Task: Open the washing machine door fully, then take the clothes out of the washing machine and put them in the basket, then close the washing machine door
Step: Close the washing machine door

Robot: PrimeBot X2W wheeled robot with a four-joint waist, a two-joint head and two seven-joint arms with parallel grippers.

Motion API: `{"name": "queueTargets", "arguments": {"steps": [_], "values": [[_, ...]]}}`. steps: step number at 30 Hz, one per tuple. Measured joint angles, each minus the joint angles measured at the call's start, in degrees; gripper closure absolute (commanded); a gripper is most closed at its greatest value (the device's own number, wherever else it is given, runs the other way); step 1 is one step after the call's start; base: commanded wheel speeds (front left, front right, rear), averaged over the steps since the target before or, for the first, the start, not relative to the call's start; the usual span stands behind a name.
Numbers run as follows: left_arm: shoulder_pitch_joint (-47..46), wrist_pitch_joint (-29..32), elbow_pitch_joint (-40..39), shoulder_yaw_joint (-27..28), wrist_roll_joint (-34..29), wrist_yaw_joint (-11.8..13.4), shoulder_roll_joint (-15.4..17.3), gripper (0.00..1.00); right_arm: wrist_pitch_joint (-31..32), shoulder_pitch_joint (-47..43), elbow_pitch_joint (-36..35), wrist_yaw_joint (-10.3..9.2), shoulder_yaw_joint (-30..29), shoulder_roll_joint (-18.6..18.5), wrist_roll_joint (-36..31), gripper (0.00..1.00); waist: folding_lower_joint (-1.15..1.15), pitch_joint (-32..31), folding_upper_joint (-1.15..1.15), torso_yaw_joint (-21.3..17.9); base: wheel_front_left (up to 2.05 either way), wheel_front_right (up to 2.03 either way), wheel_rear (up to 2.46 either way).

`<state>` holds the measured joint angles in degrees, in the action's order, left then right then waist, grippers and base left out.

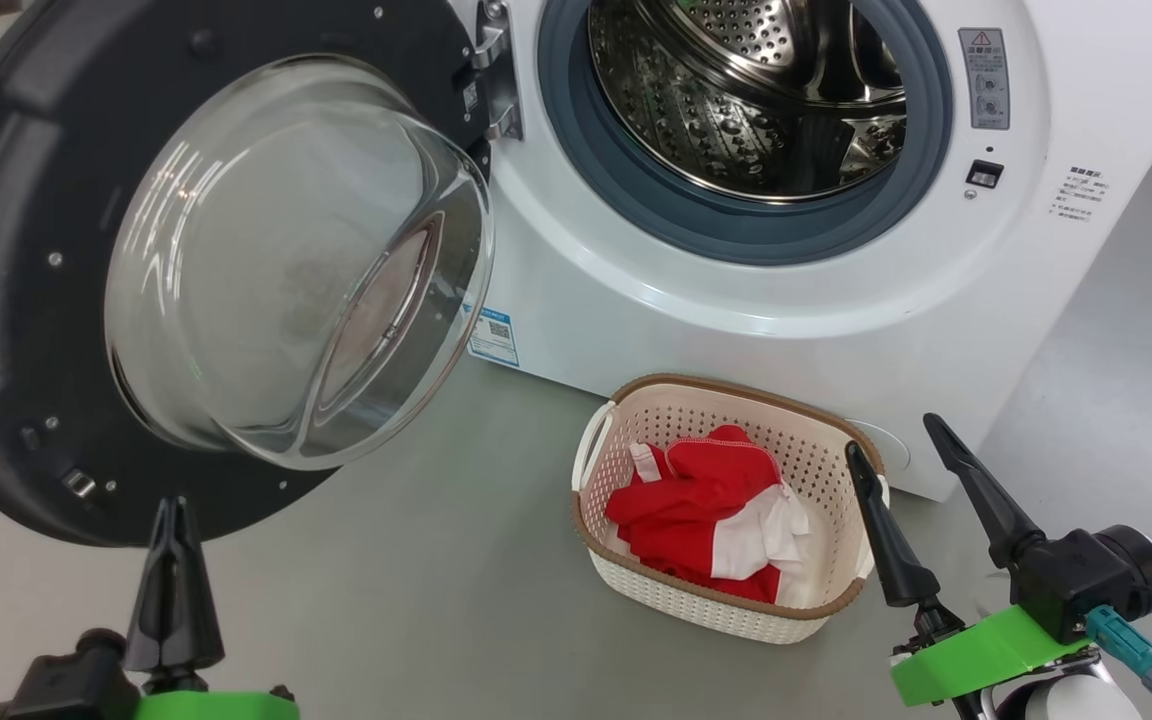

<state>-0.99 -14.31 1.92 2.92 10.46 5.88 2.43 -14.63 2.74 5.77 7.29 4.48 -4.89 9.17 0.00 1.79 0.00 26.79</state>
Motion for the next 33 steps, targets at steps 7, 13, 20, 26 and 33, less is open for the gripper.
{"name": "queueTargets", "arguments": {"steps": [7, 13, 20, 26, 33], "values": [[-0.81, 0.0, -2.65, 2.1, -0.32, 1.25, 0.24, 1.0, 0.0, 0.01, 0.0, 0.0, 0.0, -0.27, 0.45, 0.0, 0.0, 0.36, 0.0, -0.54, 0.0, 0.0, 0.0], [-5.52, -0.24, -5.59, 5.06, -0.43, 1.83, 0.93, 1.0, 0.0, 0.03, 0.15, 0.0, 0.03, -0.45, 0.45, 0.0, 0.0, 0.47, 0.0, -1.44, 0.0, 0.0, 0.0], [-13.42, -0.42, -7.35, 8.78, -0.98, 1.81, 3.5, 1.0, 0.0, 0.1, 0.32, 0.0, -0.02, -0.8, 0.44, 0.0, 0.0, 0.85, 0.0, -2.45, 0.0, 0.0, 0.0], [-21.93, -0.44, -3.76, 13.17, -0.15, 0.87, 6.06, 1.0, 0.0, 0.79, 0.45, 0.0, -0.16, -0.85, 0.45, 0.0, 0.0, 1.36, 0.0, -3.16, 0.0, 0.0, 0.0], [-32.0, -0.48, 7.48, 19.23, 4.47, -1.2, 6.94, 1.0, 0.0, 1.01, 0.6, 0.0, -0.22, -0.92, 0.51, 0.0, 0.0, 1.28, 0.0, -3.6, 0.0, 0.0, 0.0]]}}
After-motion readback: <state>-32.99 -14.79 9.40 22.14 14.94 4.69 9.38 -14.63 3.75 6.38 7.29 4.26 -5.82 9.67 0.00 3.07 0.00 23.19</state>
